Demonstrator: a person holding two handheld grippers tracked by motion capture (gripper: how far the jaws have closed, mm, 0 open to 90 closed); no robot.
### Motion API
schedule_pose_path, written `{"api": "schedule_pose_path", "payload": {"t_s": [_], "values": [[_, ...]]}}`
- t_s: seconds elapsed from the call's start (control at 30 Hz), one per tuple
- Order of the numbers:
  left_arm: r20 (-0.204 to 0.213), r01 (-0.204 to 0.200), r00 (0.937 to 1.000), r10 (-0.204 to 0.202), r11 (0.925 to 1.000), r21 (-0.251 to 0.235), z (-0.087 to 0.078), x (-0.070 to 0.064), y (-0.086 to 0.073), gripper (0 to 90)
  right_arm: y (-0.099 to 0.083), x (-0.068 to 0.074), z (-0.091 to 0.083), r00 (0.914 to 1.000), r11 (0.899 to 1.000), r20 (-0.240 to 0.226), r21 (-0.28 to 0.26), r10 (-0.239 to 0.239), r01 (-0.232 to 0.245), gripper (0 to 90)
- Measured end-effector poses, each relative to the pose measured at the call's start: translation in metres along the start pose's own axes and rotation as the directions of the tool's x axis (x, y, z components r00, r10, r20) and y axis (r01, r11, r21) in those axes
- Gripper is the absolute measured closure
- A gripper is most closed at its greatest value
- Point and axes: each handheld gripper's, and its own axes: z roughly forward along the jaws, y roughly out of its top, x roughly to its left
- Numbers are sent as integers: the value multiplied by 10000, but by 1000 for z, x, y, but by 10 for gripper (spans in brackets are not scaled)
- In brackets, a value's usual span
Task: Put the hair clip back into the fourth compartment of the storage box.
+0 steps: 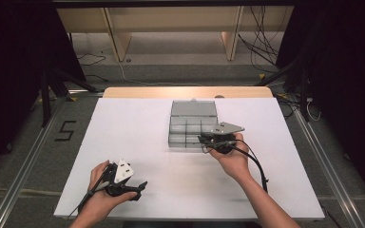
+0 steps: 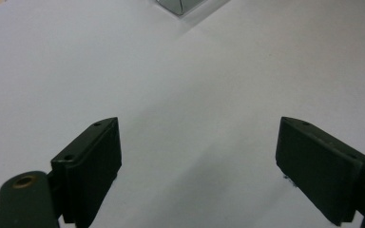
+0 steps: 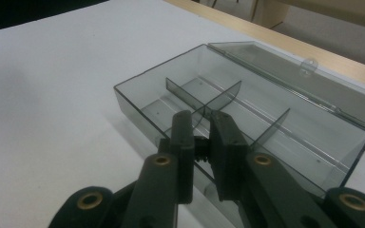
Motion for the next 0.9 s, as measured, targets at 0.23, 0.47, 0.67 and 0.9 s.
{"api": "schedule_pose_path", "payload": {"t_s": [0.23, 0.47, 0.67, 0.9], "values": [[14, -4, 10000, 4, 10000, -17, 0, 0, 0, 151, 1, 2, 8, 10000, 10000, 14, 78, 30, -30, 812], [12, -2, 10000, 2, 10000, -29, 0, 0, 0, 152, 5, 4, 14, 10000, 9999, 37, 92, 50, -50, 812], [19, -4, 10000, 4, 10000, -25, 0, 0, 0, 152, 7, 8, 20, 10000, 9999, 9, 101, 53, -54, 812], [18, -5, 10000, 5, 10000, -25, 0, 0, 0, 152, 11, 11, 26, 10000, 9999, -54, 158, -12, 12, 812]]}}
